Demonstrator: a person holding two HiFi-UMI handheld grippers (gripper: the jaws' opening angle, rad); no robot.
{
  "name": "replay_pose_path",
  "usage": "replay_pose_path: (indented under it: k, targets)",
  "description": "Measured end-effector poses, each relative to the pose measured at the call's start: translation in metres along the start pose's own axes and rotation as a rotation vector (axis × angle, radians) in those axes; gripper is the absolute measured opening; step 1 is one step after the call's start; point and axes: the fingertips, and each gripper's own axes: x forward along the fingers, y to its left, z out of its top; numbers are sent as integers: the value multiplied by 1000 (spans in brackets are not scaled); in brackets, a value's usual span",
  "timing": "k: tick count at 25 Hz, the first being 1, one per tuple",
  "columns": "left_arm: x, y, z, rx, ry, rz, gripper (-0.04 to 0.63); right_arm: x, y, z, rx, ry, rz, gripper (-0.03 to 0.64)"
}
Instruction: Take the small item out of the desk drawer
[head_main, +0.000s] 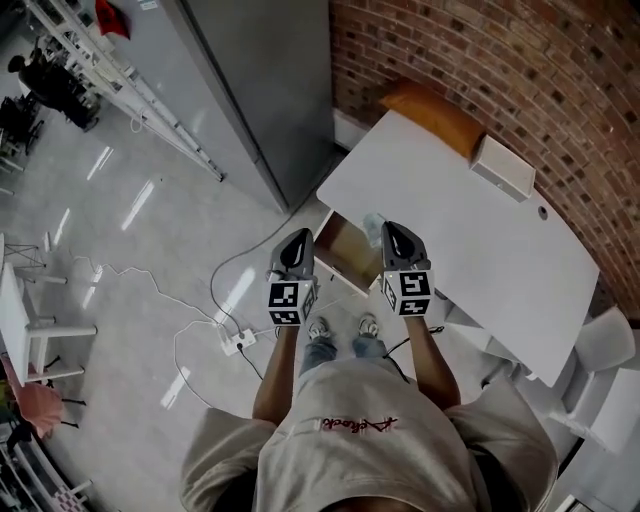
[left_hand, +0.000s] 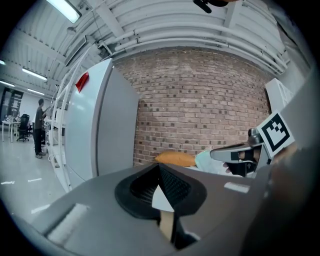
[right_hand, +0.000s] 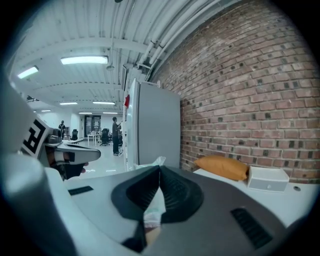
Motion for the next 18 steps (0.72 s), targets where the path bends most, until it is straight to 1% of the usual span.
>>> replay_pose_path:
  k: [9,18]
  targets:
    - [-7,-6,44,32,-71,8,9,-16,-13,44,-23,-81,-13,12]
    - [-6,-6,74,59,-115,6,9,-24,-23,68,-28,-132,-40,12]
